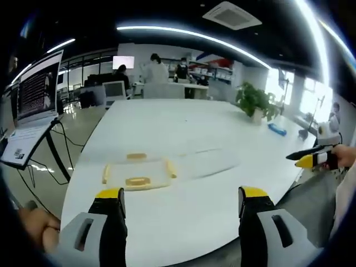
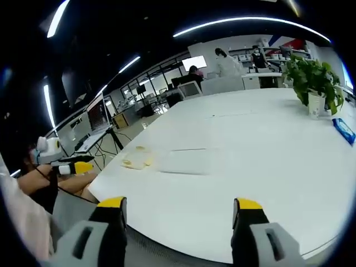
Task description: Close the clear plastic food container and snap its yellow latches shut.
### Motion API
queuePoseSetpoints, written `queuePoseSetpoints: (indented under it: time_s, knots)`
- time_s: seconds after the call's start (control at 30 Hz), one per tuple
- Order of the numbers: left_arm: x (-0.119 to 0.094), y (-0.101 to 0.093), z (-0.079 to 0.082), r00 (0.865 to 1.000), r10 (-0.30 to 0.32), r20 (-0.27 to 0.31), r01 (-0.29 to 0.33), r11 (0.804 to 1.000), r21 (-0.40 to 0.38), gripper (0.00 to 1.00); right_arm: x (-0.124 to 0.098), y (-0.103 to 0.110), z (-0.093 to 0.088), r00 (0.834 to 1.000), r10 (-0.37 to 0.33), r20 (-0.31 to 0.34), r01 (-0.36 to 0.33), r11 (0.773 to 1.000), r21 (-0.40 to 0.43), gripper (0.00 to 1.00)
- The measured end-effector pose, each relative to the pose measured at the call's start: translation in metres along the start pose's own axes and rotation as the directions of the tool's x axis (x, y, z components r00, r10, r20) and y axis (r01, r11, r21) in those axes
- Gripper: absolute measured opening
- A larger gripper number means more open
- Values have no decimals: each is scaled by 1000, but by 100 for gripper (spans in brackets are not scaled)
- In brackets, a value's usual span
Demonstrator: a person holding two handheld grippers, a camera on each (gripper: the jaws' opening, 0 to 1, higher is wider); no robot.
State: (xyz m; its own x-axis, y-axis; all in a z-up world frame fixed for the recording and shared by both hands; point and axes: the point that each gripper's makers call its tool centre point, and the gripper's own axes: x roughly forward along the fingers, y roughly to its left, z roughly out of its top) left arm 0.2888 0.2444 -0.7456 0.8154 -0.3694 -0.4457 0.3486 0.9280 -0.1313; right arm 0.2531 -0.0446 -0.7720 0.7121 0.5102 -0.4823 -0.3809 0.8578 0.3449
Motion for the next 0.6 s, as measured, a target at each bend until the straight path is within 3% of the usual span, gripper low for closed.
queuePoseSetpoints:
  time_s: [0.6]
  knots:
    - [4, -9, -9, 1000, -13, -24, 13, 1000, -7, 81, 0, 1, 0, 1000, 2, 1, -2, 1000, -2, 78]
